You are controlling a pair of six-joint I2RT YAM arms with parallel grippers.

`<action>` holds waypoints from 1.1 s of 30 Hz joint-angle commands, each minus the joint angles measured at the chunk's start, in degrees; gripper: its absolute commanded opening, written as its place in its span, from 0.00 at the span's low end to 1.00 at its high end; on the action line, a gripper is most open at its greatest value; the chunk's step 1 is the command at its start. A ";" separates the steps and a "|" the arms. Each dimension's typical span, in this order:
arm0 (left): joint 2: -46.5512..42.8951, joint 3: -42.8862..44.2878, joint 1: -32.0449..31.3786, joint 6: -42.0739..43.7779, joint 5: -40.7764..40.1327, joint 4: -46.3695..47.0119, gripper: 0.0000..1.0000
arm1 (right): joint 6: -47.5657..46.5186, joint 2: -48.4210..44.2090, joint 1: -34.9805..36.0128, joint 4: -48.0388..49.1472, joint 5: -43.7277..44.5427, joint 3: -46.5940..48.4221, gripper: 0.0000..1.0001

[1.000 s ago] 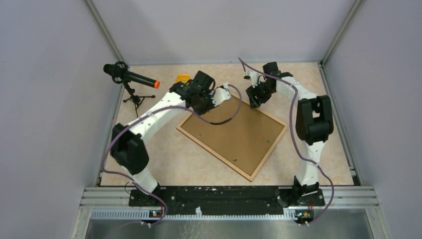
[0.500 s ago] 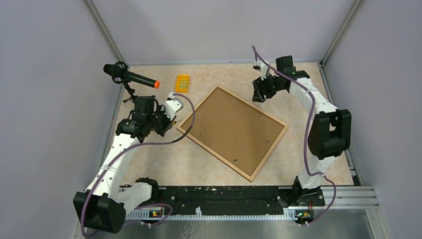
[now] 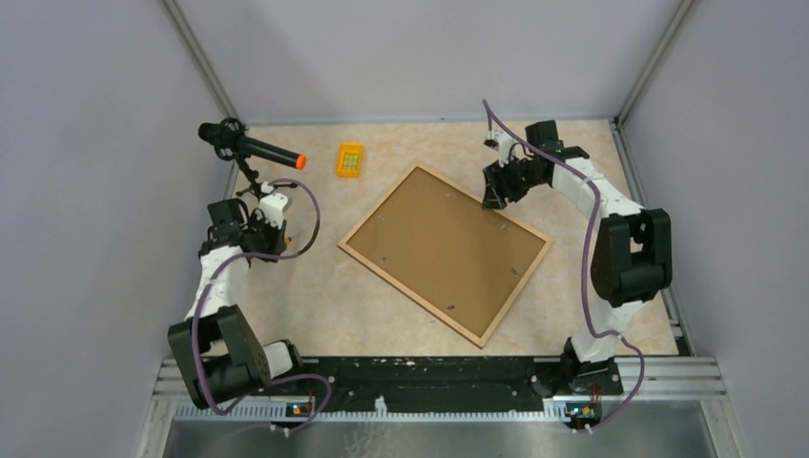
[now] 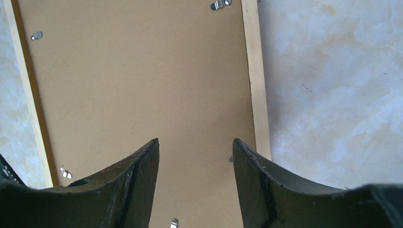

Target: Take the photo out of the frame

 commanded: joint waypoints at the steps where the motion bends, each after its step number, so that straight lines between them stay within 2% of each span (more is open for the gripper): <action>1: 4.09 -0.54 2.21 -1.12 2.38 11.01 0.00 | 0.43 -3.53 -0.33 2.51 -1.28 -0.17 0.57; 11: 15.43 -1.37 2.27 -2.15 -0.43 21.93 0.00 | 0.30 -2.66 -0.41 3.01 -1.14 -0.59 0.57; 22: 23.94 2.06 2.01 -1.27 -3.98 24.14 0.27 | -0.25 -2.83 -0.64 3.20 -1.31 -1.34 0.60; 29: 22.24 3.23 1.85 0.53 -3.46 20.43 0.49 | -0.36 -2.83 -0.58 3.22 -1.54 -1.29 0.61; 33: 19.57 3.60 1.76 1.97 -3.67 17.86 0.56 | -0.35 -2.92 -0.61 3.21 -1.84 -1.43 0.61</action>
